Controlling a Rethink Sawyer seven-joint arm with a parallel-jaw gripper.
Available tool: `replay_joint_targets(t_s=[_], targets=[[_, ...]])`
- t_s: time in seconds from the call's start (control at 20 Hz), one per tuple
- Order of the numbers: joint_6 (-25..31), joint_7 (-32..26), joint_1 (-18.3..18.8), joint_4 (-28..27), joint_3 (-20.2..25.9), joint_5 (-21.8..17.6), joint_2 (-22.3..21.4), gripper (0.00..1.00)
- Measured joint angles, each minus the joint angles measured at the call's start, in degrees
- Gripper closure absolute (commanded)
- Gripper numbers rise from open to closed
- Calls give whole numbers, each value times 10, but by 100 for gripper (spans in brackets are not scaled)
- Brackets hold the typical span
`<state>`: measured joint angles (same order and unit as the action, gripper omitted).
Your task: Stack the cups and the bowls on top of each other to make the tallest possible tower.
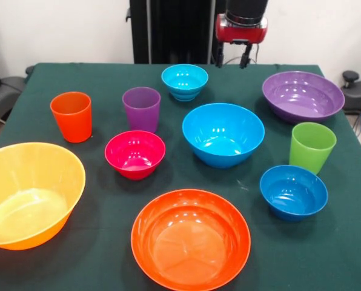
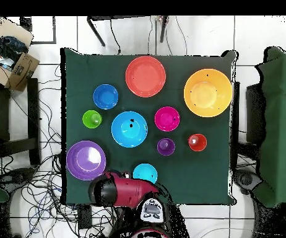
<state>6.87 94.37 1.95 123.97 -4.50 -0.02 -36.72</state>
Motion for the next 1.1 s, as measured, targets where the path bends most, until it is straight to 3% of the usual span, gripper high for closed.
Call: replay_joint_targets(t_s=[1.1], targets=[[-19,0,10,-18,-20,-16,69,0]])
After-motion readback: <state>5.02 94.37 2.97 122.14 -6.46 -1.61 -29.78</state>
